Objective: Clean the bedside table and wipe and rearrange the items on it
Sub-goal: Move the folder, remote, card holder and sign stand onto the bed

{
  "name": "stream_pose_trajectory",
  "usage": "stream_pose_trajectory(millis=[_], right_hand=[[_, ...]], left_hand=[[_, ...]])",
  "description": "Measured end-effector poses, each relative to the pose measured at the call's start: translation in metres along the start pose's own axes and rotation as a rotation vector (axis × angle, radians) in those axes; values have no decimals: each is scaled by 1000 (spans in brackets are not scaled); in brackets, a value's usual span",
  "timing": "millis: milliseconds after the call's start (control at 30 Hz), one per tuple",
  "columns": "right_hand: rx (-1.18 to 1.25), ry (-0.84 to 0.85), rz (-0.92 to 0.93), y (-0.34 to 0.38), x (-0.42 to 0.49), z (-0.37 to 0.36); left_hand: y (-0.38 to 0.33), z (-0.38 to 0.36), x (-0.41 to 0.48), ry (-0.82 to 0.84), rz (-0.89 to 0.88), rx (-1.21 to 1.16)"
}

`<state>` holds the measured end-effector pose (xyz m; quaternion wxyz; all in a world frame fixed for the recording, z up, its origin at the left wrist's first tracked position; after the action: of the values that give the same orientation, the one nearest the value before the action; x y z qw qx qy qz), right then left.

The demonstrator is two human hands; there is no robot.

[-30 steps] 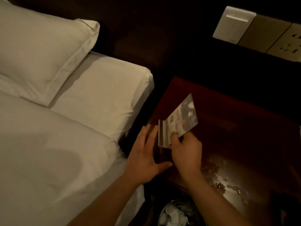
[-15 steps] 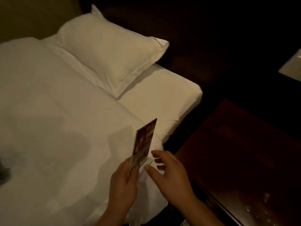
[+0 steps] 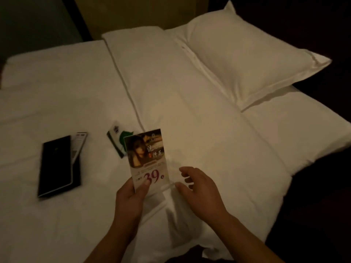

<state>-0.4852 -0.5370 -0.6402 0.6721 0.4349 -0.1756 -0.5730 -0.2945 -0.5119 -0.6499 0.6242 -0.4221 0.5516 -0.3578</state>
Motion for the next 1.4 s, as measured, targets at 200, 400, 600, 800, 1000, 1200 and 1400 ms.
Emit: stream_pose_trajectory(millis=[200, 400, 600, 800, 1000, 1200, 1400], right_hand=[[-47, 0, -21, 40, 41, -40], [-123, 18, -63, 57, 80, -74], [-371, 66, -100, 43, 107, -89], [-498, 175, -176, 16, 120, -98], [-560, 254, -145, -1, 126, -100], [-549, 272, -163, -5, 128, -99], [-428, 204, -164, 10, 133, -85]], left_hand=[[-1, 71, 24, 11, 16, -29], [2, 137, 53, -39, 71, -96], [7, 173, 90, -136, 94, -204], [8, 186, 136, -184, 190, -270], [10, 185, 155, -137, 154, -27], [4, 167, 125, -245, 55, 855], [-14, 130, 122, -43, -53, 1132]])
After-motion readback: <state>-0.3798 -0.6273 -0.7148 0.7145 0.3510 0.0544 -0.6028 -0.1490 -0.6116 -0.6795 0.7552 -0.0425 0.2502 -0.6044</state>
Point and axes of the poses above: each hand's wrist, its own x-axis towards the middle knuckle, its own z-axis out of the back of the hand, y = z × x, the point moved 2 cm from there along x, towards the middle knuckle, and after that the axes turned 13 degrees about y, right-handed, at the moved point
